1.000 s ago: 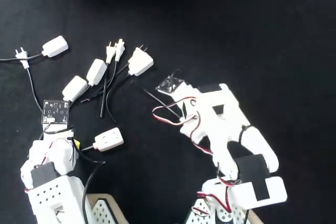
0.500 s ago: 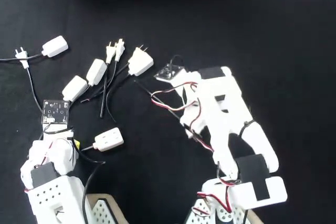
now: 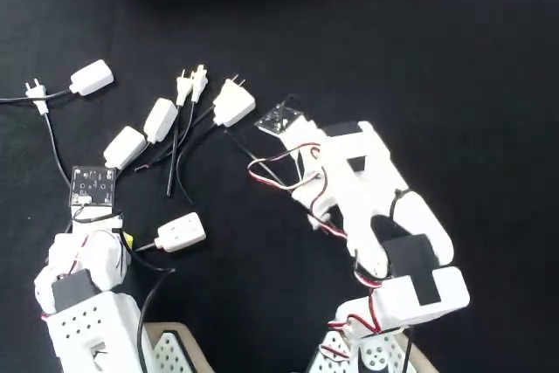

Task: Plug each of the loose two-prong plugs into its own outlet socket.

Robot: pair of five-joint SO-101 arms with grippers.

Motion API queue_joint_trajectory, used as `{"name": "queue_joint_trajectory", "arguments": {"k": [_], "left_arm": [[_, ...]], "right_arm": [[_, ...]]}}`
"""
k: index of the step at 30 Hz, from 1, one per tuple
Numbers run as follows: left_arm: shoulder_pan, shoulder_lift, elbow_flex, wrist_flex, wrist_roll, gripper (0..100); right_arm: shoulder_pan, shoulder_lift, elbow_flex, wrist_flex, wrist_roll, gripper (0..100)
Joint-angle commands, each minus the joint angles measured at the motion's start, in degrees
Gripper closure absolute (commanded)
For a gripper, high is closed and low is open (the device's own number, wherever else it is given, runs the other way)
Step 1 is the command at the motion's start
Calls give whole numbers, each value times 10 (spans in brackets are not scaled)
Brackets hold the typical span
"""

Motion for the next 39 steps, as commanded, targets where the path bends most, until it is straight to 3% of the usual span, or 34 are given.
{"name": "queue_joint_trajectory", "arguments": {"k": [1, 8, 19, 27, 34, 39], "left_arm": [[5, -4, -2, -11, -5, 798], [5, -4, -2, -11, -5, 798], [5, -4, -2, -11, -5, 798], [5, -4, -2, -11, -5, 798], [5, -4, -2, -11, -5, 798], [5, -4, -2, -11, -5, 798]], "right_arm": [[-12, 29, 7, 16, -7, 871], [-49, 29, 21, 31, -28, 783], [-123, 29, 58, 27, -77, 780], [-119, 25, 53, 32, -77, 976], [-100, 25, -23, 132, -73, 939], [-56, 25, -116, 244, -50, 744]]}}
